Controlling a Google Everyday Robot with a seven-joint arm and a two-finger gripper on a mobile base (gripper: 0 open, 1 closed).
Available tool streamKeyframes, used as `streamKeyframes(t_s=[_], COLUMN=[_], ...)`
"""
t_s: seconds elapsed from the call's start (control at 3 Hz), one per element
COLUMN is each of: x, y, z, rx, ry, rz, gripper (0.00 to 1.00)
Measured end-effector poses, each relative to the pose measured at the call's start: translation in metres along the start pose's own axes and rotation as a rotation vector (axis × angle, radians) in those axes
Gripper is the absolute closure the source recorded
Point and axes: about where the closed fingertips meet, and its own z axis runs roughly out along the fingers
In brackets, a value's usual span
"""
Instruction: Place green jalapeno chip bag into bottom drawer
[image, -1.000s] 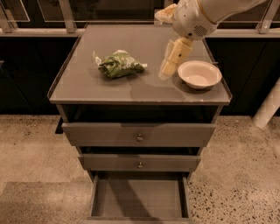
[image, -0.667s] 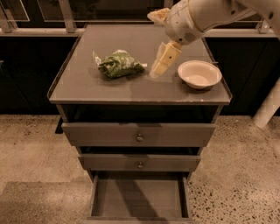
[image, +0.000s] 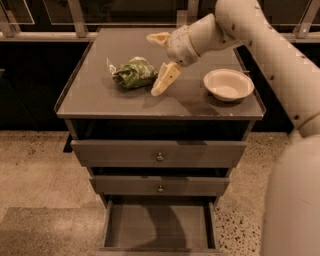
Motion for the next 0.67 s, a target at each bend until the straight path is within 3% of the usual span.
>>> streamKeyframes(t_s=[0.33, 0.67], x=[0.015, 0.029], y=[-0.005, -0.008], z=[0.041, 0.064], rx=[-0.055, -0.07], ry=[-0.054, -0.081], rz=[0.028, 0.058], gripper=[0.0, 0.0])
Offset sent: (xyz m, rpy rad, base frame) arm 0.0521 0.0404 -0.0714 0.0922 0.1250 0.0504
